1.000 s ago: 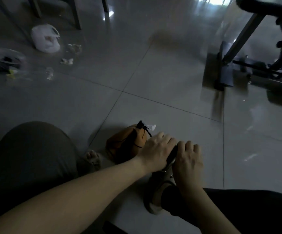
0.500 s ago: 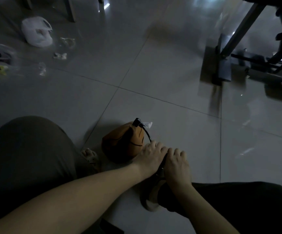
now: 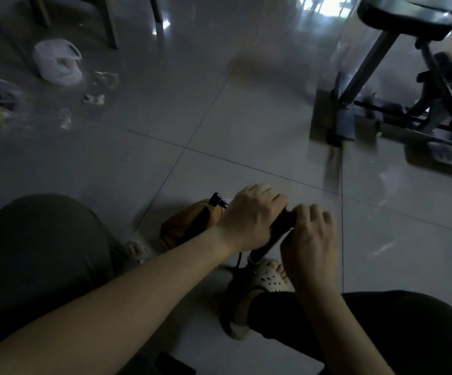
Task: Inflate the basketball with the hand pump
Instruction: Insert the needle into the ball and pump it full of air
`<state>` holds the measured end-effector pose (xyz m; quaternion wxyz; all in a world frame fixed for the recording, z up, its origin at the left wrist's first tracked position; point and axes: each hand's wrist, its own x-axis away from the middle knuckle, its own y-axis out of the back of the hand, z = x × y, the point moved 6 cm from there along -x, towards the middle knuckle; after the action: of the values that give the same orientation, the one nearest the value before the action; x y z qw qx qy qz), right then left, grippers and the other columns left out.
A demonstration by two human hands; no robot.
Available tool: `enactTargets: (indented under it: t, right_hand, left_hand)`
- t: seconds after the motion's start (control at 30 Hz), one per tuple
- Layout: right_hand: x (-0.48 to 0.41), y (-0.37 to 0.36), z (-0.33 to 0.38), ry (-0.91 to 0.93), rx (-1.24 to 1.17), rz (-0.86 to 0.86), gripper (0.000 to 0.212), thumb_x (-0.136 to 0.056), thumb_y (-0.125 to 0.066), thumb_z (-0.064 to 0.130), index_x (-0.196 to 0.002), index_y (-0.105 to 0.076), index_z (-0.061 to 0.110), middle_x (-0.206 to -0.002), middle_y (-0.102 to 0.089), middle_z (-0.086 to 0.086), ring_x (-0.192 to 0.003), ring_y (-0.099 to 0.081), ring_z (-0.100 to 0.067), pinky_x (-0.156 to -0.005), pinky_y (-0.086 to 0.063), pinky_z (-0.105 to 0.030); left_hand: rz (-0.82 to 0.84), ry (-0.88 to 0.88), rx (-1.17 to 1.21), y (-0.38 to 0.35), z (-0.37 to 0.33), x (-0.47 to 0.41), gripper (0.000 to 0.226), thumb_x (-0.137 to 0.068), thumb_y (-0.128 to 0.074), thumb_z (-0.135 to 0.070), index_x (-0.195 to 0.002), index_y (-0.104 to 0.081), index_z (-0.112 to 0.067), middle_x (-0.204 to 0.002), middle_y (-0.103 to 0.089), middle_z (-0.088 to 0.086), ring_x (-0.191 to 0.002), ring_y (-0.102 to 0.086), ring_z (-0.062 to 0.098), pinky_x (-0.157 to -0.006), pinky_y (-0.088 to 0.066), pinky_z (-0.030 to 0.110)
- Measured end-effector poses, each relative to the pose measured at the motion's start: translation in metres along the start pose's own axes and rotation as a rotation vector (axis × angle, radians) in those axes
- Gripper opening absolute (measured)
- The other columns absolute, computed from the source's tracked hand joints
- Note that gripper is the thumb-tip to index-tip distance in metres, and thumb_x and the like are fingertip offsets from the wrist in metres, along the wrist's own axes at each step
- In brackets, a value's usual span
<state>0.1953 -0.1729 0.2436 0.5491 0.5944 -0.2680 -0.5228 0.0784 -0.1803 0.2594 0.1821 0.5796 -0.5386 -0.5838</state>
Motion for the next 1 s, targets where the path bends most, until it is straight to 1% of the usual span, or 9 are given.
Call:
enactTargets:
  t: [0.13, 0.27, 0.33, 0.53, 0.63, 0.73, 0.8, 0.87, 1.0]
  right_hand:
    - [0.017, -0.043, 0.004, 0.048, -0.001, 0.063, 0.013, -0.081, -0.035, 0.010, -0.082, -0.047, 0.013, -0.078, -0.045, -0.008, -0.070, -0.036, -0.022, -0.056, -0.038, -0.037]
    - [0.026, -0.092, 0.000, 0.092, 0.070, 0.203, 0.021, -0.085, -0.027, 0.010, -0.080, -0.047, 0.016, -0.076, -0.043, -0.007, -0.067, -0.033, -0.021, -0.060, -0.034, -0.036]
    - [0.032, -0.120, -0.007, 0.077, 0.119, 0.324, 0.028, -0.086, -0.018, 0.014, -0.085, -0.046, 0.018, -0.081, -0.042, -0.006, -0.071, -0.031, -0.021, -0.063, -0.030, -0.035]
    - [0.045, -0.167, -0.017, 0.074, 0.225, 0.540, 0.018, -0.090, -0.029, 0.014, -0.097, -0.045, 0.018, -0.091, -0.041, -0.008, -0.076, -0.028, -0.022, -0.062, -0.030, -0.036]
    - [0.045, -0.168, -0.017, 0.066, 0.175, 0.582, 0.015, -0.093, -0.034, 0.018, -0.100, -0.048, 0.018, -0.092, -0.044, -0.005, -0.079, -0.037, -0.021, -0.064, -0.042, -0.035]
    - [0.050, -0.146, -0.014, -0.007, 0.024, 0.618, 0.012, -0.095, -0.048, 0.019, -0.107, -0.048, 0.018, -0.104, -0.050, -0.004, -0.092, -0.049, -0.022, -0.075, -0.052, -0.036]
    - [0.048, -0.120, -0.012, -0.055, -0.068, 0.572, 0.016, -0.094, -0.053, 0.015, -0.109, -0.047, 0.017, -0.109, -0.048, -0.004, -0.096, -0.050, -0.021, -0.077, -0.049, -0.032]
    - [0.036, -0.084, -0.011, -0.072, -0.110, 0.427, 0.021, -0.089, -0.056, 0.010, -0.107, -0.050, 0.015, -0.108, -0.046, -0.005, -0.095, -0.050, -0.023, -0.071, -0.045, -0.032]
    - [0.002, 0.001, -0.006, -0.021, -0.147, 0.028, 0.023, -0.082, -0.048, 0.017, -0.102, -0.056, 0.013, -0.100, -0.051, -0.005, -0.084, -0.051, -0.022, -0.065, -0.049, -0.039]
  left_hand:
    - [0.141, 0.117, -0.128, -0.054, 0.010, 0.040, 0.019, -0.089, -0.035, -0.020, -0.094, -0.052, -0.014, -0.090, -0.053, 0.006, -0.081, -0.047, 0.024, -0.076, -0.046, 0.038]
    - [0.275, 0.160, -0.232, -0.095, 0.020, 0.059, 0.003, -0.092, -0.042, -0.019, -0.093, -0.045, -0.017, -0.088, -0.049, 0.005, -0.077, -0.044, 0.022, -0.067, -0.038, 0.034]
    - [0.301, 0.171, -0.249, -0.108, 0.023, 0.067, 0.009, -0.089, -0.054, -0.020, -0.093, -0.046, -0.017, -0.087, -0.050, 0.005, -0.075, -0.045, 0.021, -0.064, -0.037, 0.032]
    - [0.427, 0.232, -0.240, -0.136, 0.029, 0.077, 0.023, -0.081, -0.071, -0.023, -0.094, -0.053, -0.019, -0.090, -0.054, 0.004, -0.079, -0.051, 0.021, -0.065, -0.041, 0.030]
    - [0.470, 0.255, -0.222, -0.136, 0.029, 0.080, 0.016, -0.090, -0.062, -0.022, -0.102, -0.053, -0.018, -0.099, -0.055, 0.005, -0.088, -0.052, 0.023, -0.072, -0.043, 0.032]
    - [0.516, 0.278, -0.194, -0.131, 0.026, 0.083, 0.015, -0.100, -0.045, -0.020, -0.113, -0.050, -0.018, -0.114, -0.053, 0.005, -0.103, -0.048, 0.024, -0.087, -0.040, 0.034]
    - [0.508, 0.249, -0.151, -0.116, 0.021, 0.070, 0.021, -0.099, -0.036, -0.021, -0.113, -0.051, -0.017, -0.117, -0.054, 0.005, -0.107, -0.047, 0.024, -0.094, -0.038, 0.035]
    - [0.427, 0.239, -0.077, -0.086, 0.018, 0.045, 0.032, -0.092, -0.028, -0.027, -0.106, -0.054, -0.016, -0.111, -0.055, 0.005, -0.105, -0.048, 0.023, -0.096, -0.036, 0.036]
    - [0.159, 0.135, -0.012, -0.011, 0.006, -0.008, 0.014, -0.084, -0.053, -0.024, -0.091, -0.060, -0.015, -0.089, -0.057, 0.001, -0.084, -0.048, 0.020, -0.082, -0.031, 0.034]
